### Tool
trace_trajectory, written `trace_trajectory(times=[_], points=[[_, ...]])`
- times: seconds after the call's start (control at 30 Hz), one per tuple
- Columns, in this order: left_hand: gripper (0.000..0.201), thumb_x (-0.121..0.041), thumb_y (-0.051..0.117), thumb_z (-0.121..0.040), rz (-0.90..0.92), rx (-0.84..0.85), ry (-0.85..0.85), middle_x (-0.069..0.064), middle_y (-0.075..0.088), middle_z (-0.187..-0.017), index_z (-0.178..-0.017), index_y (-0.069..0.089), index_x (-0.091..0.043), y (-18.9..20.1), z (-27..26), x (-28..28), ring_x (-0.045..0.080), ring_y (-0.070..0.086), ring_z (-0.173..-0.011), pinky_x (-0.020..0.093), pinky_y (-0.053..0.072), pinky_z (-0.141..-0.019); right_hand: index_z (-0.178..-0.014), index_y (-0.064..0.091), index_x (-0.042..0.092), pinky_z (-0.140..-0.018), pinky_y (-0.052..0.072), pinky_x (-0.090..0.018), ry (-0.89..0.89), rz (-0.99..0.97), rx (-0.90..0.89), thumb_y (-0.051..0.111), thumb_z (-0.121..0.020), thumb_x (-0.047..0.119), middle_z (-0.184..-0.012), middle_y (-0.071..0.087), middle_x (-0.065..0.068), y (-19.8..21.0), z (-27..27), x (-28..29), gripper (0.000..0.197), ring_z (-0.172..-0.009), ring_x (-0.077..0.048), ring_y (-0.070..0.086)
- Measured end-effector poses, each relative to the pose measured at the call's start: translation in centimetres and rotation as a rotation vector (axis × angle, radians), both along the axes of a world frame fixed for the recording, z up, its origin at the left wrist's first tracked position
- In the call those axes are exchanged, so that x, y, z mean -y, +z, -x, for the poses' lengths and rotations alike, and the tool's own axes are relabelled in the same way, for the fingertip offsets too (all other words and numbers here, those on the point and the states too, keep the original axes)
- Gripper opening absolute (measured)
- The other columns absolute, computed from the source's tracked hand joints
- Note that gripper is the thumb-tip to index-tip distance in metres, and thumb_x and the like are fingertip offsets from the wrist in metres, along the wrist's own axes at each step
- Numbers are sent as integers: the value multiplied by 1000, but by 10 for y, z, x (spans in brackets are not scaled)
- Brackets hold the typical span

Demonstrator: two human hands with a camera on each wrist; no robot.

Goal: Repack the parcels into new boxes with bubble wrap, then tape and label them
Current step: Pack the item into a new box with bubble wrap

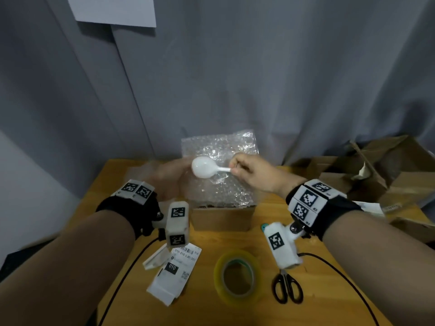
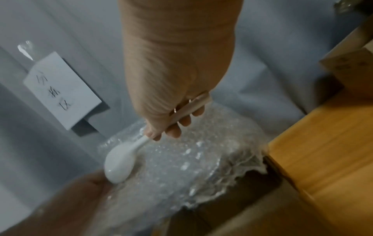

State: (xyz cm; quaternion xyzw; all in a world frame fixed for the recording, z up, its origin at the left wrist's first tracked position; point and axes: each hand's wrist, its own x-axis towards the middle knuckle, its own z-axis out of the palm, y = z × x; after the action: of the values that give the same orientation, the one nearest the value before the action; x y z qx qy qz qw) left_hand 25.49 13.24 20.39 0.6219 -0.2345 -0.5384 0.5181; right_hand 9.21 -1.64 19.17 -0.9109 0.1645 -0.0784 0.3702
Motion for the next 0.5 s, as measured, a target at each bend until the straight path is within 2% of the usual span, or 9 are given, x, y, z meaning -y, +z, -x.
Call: trace_trajectory(times=[0.03,0.07,0.17,0.23,0.27,0.33,0.37,0.47,0.5], points=[[37,-34,41,-100,-6,-65,13,2,68,-73,-83,67,-14,1,2,-1,10,65,-61,26,56,-58,-83,54,28,-63,49,-40,-14,-23,-8,54,-96,15,-68,56,7,-6,-1,-1,18,-60,-13,51],[40,-36,38,-101,6,-45,19,3,67,-68,-80,64,-13,-1,2,-2,10,64,-58,24,55,-54,-85,57,24,-64,48,-38,-26,-36,0,55,-95,15,-68,56,7,-11,-2,-4,14,-62,-13,51],[17,-17,49,-97,-1,118,-6,6,59,-71,-93,61,-6,-6,1,-3,7,55,-50,14,42,-41,-96,64,19,-78,49,-37,-131,-12,110,61,-92,19,-86,57,4,-23,-10,-7,5,-79,-18,56],[12,-9,55,-93,-1,158,46,5,62,-77,-104,59,-6,-8,-10,-4,7,59,-57,15,46,-46,-107,60,18,-93,43,-28,-368,0,219,61,-91,21,-106,49,3,-29,-12,0,16,-100,-18,52],[11,-8,56,-92,13,147,122,5,63,-80,-102,60,-8,-13,-21,-4,8,63,-61,17,50,-51,-108,56,18,-97,36,-25,-498,-10,242,60,-91,18,-112,43,2,-30,-11,5,18,-109,-18,48],[8,-8,55,-91,53,126,285,6,63,-81,-92,61,-13,-13,-37,-9,11,65,-66,21,53,-59,-100,49,18,-94,28,-21,-641,-23,132,58,-88,9,-113,37,0,-34,-2,12,18,-115,-22,43],[8,-10,54,-92,73,114,344,6,62,-81,-90,60,-14,-12,-44,-11,13,63,-68,23,52,-61,-95,48,17,-92,27,-21,-632,-25,33,58,-86,9,-112,36,-2,-38,2,15,16,-116,-24,41],[13,-19,49,-94,119,-39,404,10,59,-93,-103,58,-17,-13,-50,-11,16,61,-71,25,53,-62,-85,55,22,-103,23,-28,-454,-43,-237,66,-83,17,-126,37,-7,-53,8,16,13,-129,-27,31],[16,-21,47,-95,123,-104,385,11,59,-92,-107,57,-17,-8,-45,-9,16,63,-65,24,54,-56,-85,58,25,-107,21,-31,-383,-43,-306,69,-82,21,-133,36,-8,-57,7,15,12,-134,-29,27]])
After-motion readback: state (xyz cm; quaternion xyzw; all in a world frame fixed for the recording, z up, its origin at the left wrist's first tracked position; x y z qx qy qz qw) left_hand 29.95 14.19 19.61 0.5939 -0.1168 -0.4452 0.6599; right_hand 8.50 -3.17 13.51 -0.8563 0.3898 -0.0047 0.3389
